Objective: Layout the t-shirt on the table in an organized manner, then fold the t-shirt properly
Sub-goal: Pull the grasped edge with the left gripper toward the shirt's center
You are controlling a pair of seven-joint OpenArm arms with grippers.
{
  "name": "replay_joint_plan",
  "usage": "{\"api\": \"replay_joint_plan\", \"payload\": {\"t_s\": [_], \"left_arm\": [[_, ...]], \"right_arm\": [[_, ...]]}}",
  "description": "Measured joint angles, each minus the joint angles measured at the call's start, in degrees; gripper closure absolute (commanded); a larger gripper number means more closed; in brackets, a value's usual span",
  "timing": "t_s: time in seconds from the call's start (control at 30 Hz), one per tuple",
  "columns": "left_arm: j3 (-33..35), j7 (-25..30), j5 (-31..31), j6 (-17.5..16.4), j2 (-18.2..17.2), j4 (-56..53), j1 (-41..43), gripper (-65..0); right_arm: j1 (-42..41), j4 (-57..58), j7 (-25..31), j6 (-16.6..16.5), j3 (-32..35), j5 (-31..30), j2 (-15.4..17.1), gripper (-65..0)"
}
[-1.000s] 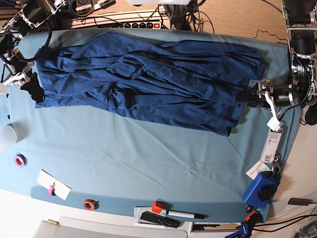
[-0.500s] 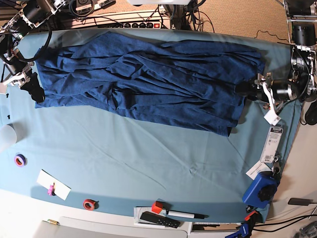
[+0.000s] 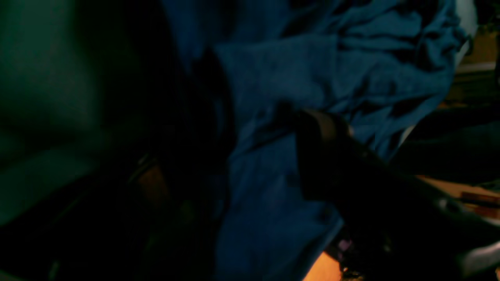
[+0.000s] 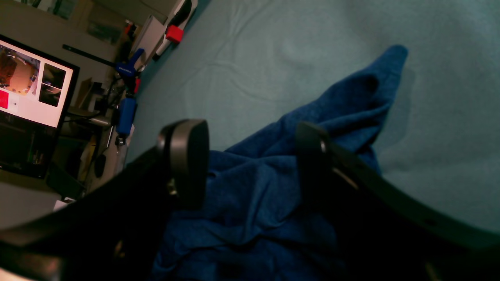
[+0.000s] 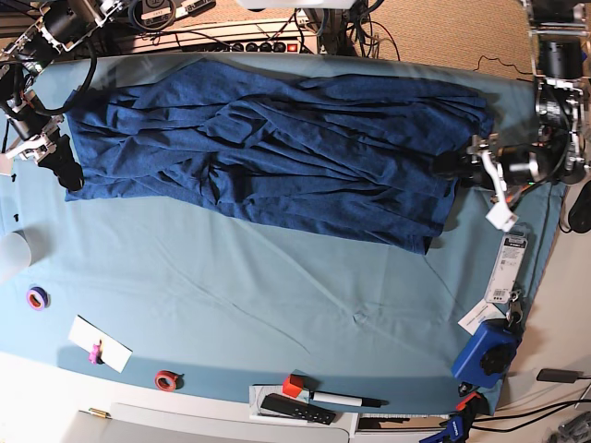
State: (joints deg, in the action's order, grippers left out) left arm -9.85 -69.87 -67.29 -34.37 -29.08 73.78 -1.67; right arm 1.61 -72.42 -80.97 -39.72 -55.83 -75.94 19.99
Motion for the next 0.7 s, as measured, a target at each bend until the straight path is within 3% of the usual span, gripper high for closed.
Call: {"api": "replay_joint_plan", "payload": {"t_s": [0.13,0.3,0.47,0.7], "left_arm": [[0.0,0.0,-0.24,0.0,2.27,0.0,-0.13,-38.5],[0.0,0.02,-0.46,0.0,2.69,0.0,-0.13,-38.4],[0.09,-3.61,-5.31,1.14,3.04,-0.22,0.22,-37.6],[0.37,-3.69,-5.14,1.38,3.08,-0.57,0.55,-22.8]], "right_arm": [[0.0,0.0,0.0,0.0,0.0,0.0,0.0,-34.9],[0.0,0.0,0.0,0.0,0.0,0.0,0.0,-34.9],[0.0,0.0,0.0,0.0,0.0,0.0,0.0,-34.9],[0.0,0.0,0.0,0.0,0.0,0.0,0.0,-34.9]]}}
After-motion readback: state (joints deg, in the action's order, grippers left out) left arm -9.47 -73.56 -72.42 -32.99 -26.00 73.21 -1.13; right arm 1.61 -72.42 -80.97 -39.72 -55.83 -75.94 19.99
